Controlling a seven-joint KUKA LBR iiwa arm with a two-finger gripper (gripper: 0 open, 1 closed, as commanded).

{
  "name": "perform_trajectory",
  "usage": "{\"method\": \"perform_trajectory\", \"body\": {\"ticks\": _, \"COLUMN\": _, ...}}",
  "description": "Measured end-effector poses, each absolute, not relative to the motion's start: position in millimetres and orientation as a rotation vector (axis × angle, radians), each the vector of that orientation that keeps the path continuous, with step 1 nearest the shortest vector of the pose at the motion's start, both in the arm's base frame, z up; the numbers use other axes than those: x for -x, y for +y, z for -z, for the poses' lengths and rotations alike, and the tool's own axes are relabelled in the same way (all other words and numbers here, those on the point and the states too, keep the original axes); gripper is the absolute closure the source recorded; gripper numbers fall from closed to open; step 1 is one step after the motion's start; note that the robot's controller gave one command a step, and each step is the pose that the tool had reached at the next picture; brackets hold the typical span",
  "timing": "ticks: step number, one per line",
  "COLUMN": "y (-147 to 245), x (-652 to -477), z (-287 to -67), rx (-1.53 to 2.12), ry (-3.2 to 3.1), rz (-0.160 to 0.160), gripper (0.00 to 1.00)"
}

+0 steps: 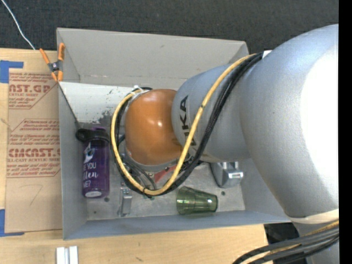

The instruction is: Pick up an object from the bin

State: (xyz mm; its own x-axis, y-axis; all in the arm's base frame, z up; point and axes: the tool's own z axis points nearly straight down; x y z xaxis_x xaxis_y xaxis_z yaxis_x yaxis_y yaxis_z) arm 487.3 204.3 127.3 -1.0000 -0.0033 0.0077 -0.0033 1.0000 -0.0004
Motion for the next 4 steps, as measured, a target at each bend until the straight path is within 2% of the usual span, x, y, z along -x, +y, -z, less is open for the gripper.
{"method": "perform_trajectory", "body": {"ticks": 1, "y": 203, "x": -489.7, "z": -132, "rx": 0.001, "ry": -3.141, "rz": 0.002, "gripper": 0.0}}
{"method": "perform_trajectory", "body": {"ticks": 2, "y": 114, "x": -523.0, "z": -70, "rx": -0.277, "ry": -3.122, "rz": 0.002, "gripper": 0.0}}
{"method": "perform_trajectory", "body": {"ticks": 3, "y": 102, "x": -524.8, "z": -140, "rx": -0.281, "ry": -3.129, "rz": 0.004, "gripper": 0.0}}
{"method": "perform_trajectory", "body": {"ticks": 4, "y": 115, "x": -522.6, "z": -69, "rx": -0.277, "ry": -3.121, "rz": 0.005, "gripper": 0.0}}
